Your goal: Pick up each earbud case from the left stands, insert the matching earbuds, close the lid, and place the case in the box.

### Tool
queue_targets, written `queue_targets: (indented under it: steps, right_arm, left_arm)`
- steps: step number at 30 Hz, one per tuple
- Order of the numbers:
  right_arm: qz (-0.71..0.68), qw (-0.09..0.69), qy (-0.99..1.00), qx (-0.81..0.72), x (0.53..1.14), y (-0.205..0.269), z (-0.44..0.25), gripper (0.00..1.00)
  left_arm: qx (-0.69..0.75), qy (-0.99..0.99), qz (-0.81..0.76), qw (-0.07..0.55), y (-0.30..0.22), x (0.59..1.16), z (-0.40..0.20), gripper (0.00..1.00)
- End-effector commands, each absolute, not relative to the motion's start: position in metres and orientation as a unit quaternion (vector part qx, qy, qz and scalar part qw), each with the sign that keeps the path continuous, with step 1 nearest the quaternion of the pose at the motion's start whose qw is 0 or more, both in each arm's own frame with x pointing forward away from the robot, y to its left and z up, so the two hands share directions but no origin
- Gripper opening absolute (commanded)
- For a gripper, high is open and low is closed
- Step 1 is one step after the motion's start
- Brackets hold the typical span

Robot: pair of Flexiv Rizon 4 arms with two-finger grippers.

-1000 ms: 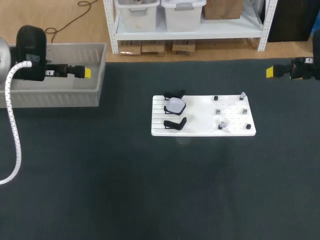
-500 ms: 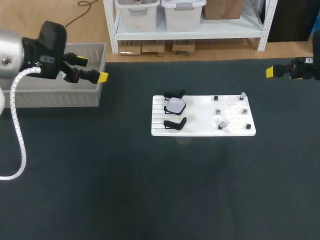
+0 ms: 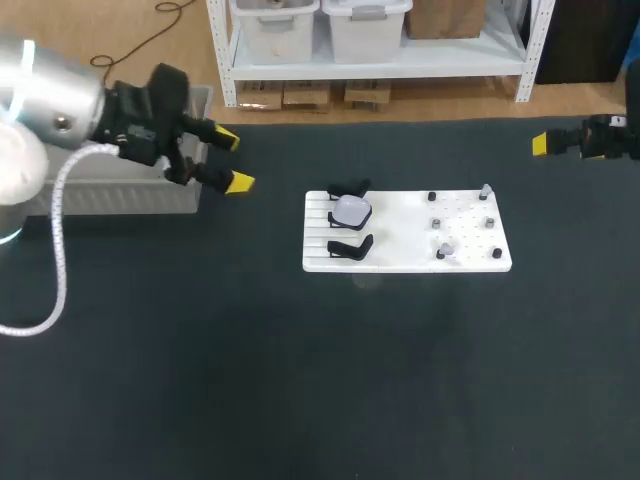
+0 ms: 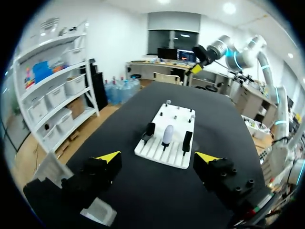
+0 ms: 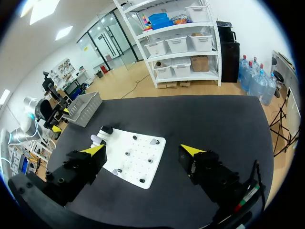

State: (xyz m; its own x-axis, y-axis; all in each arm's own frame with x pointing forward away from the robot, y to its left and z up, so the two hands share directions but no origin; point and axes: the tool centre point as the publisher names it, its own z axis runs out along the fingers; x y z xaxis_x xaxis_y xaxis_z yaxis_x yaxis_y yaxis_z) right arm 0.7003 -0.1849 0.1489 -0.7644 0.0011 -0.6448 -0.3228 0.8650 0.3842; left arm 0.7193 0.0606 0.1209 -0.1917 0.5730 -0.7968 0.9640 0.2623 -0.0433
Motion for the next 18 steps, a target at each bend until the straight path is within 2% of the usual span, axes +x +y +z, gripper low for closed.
queue_targets:
  steps: [1, 18]
  right_arm:
    - [0.243, 0.331, 0.907, -0.089, 0.7, -0.185, 0.149, 1.0]
    - [0.243, 0.331, 0.907, -0.089, 0.7, -0.185, 0.149, 1.0]
  left_arm:
    - [0.578, 0.685, -0.324, 0.302, 0.034, 0.734, 0.103, 1.0]
    - [0.605, 0.643, -0.368, 0.291, 0.0, 0.725, 0.066, 1.0]
